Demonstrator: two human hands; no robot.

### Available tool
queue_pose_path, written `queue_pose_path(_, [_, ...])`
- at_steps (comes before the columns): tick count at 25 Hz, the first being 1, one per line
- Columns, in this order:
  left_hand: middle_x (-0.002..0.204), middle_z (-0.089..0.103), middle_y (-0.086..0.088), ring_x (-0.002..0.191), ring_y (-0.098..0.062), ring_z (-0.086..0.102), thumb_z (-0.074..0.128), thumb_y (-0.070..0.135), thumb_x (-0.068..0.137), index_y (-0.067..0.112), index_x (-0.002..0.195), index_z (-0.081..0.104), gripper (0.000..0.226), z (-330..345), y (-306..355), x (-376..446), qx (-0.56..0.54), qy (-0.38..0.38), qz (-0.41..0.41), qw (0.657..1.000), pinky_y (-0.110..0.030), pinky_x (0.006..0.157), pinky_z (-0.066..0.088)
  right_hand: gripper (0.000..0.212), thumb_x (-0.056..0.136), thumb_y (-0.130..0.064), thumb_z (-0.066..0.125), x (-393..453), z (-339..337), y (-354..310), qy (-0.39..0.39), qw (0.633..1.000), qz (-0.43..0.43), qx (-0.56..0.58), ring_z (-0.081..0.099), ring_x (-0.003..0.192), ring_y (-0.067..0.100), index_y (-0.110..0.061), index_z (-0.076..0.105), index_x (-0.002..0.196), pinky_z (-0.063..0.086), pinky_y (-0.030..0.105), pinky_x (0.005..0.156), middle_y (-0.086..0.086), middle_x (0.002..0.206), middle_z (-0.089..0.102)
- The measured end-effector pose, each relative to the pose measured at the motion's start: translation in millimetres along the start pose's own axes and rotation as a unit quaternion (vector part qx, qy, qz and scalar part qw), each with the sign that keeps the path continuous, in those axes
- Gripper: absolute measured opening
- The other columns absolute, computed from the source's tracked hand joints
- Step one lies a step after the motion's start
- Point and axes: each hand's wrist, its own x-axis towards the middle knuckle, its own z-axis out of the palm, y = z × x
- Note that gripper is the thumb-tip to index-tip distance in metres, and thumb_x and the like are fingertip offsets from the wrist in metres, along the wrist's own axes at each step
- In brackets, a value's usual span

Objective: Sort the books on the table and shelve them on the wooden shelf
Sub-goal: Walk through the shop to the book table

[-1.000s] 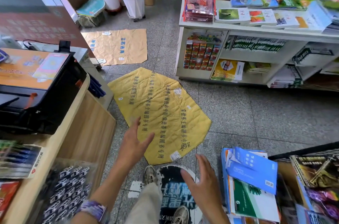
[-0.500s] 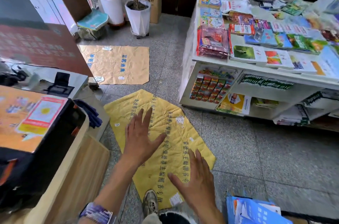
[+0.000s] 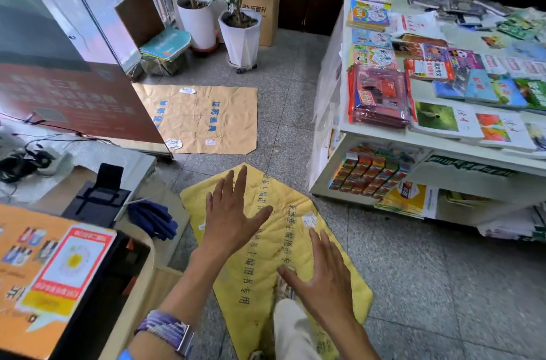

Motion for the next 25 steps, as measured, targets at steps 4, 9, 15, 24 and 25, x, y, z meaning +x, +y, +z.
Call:
queue_pose_path(4, [0.168, 0.006, 0.000, 0.155, -0.023, 0.005, 0.054, 0.070, 0.084, 0.037, 0.158, 0.001, 0.097, 2, -3, 79, 0.001, -0.002, -0.009, 1.000, -0.051, 0.124, 0.008, 0.118, 0.060, -0.102, 0.024, 86, -8, -24, -0.023, 0.999, -0.012, 0.032, 0.001, 0.156, 0.014, -0.043, -0.002, 0.158, 0.015, 0.045, 0.123, -0.014, 0.169, -0.007])
queue_pose_path(9, [0.168, 0.008, -0.002, 0.154, -0.025, 0.008, 0.055, 0.068, 0.086, 0.034, 0.158, 0.000, 0.096, 2, 21, 205, 0.039, -0.014, -0.012, 0.999, -0.050, 0.123, 0.013, 0.111, 0.070, -0.092, 0.040, 215, -44, -45, -0.032, 0.999, -0.022, 0.037, 0.008, 0.156, 0.015, -0.038, 0.001, 0.159, 0.018, 0.042, 0.122, -0.010, 0.170, 0.000])
queue_pose_path(15, [0.168, 0.012, -0.004, 0.154, -0.027, 0.012, 0.055, 0.069, 0.084, 0.034, 0.158, 0.006, 0.096, 1, 51, 345, 0.036, 0.023, 0.009, 0.999, -0.054, 0.122, 0.012, 0.111, 0.075, -0.089, 0.038, 346, -86, -67, -0.030, 0.999, -0.041, 0.011, 0.008, 0.156, 0.018, -0.029, 0.000, 0.161, 0.019, 0.041, 0.123, -0.002, 0.171, 0.003])
queue_pose_path(24, [0.167, 0.014, -0.005, 0.154, -0.028, 0.014, 0.036, 0.084, 0.075, 0.032, 0.159, 0.010, 0.102, 11, 51, 569, 0.030, 0.021, 0.022, 0.999, -0.055, 0.122, 0.009, 0.113, 0.076, -0.083, 0.051, 554, -118, -115, -0.013, 0.999, -0.052, 0.004, 0.018, 0.154, 0.017, -0.025, 0.004, 0.161, 0.025, 0.037, 0.120, -0.001, 0.170, 0.011])
queue_pose_path(25, [0.168, 0.014, -0.005, 0.154, -0.028, 0.013, 0.030, 0.085, 0.073, 0.033, 0.159, 0.010, 0.103, 11, 50, 594, 0.016, 0.021, 0.029, 0.999, -0.055, 0.122, 0.008, 0.114, 0.075, -0.084, 0.050, 577, -122, -121, -0.028, 0.997, -0.064, 0.014, 0.021, 0.153, 0.017, -0.025, 0.004, 0.161, 0.027, 0.036, 0.119, -0.001, 0.169, 0.013])
